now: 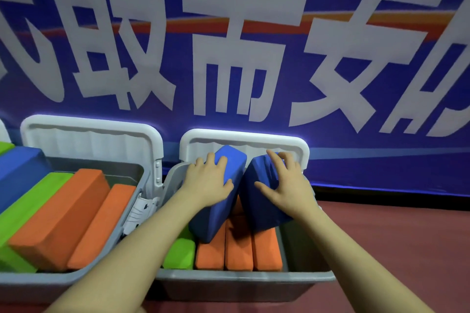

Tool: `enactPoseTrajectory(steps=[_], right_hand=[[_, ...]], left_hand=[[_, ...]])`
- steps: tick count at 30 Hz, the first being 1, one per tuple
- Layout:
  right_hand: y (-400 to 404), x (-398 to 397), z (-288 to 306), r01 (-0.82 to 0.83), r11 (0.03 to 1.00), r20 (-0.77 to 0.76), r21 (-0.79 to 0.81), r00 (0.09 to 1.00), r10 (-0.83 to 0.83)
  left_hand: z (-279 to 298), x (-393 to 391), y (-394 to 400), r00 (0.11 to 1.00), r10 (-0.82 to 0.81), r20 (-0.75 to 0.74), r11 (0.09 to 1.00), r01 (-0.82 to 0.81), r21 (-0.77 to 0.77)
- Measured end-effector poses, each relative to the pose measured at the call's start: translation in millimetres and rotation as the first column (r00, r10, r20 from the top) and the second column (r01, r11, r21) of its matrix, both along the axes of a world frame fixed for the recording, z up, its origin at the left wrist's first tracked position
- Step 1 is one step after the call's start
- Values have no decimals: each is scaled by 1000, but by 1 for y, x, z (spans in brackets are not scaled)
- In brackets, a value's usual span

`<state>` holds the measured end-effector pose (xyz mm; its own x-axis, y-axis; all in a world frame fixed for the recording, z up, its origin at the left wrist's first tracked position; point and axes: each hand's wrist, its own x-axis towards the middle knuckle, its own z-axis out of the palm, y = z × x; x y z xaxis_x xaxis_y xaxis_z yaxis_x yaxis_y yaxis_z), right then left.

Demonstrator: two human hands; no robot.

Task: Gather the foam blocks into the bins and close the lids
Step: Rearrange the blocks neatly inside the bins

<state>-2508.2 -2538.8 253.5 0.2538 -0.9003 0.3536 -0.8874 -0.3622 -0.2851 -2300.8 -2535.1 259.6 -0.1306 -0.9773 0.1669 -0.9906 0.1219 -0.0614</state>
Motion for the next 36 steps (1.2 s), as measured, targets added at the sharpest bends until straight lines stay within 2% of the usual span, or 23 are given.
enactPoseTrajectory(steps=[2, 6, 10, 13, 17, 23, 27, 31, 36], right_hand=[[3, -1, 0, 9, 1000, -12, 3, 1000, -9], [11, -4, -2, 23, 995, -142, 102, 990, -8], [17, -4, -5, 18, 994, -22, 112, 1000, -16], [17, -13, -4, 96, 992, 81, 86, 991, -103], [19, -44, -5, 188, 980, 30, 60, 981, -190], [31, -87, -29, 274, 944, 41, 186, 957, -286], [34, -92, -58, 290, 911, -46, 293, 956, -289], [37, -88, -91, 268, 901, -84, 341, 963, -255], [35, -83, -114, 254, 891, -84, 375, 967, -241]], left_hand=[[-4, 0, -2, 1000, -7, -30, 999, 8, 37], [-11, 3, -4, 999, 12, -40, 991, -6, 135], [-7, 3, -3, 999, -11, -39, 992, 16, 125], [-3, -5, -3, 1000, 2, -4, 998, -1, 58], [3, -34, -7, 999, -33, -30, 999, 32, -41], [7, -98, -30, 996, -89, -14, 981, 86, -171], [2, -128, -48, 992, -122, 15, 973, 123, -194], [-19, -145, -68, 982, -156, 110, 924, 184, -334], [-31, -168, -80, 985, -171, -23, 919, 151, -365]])
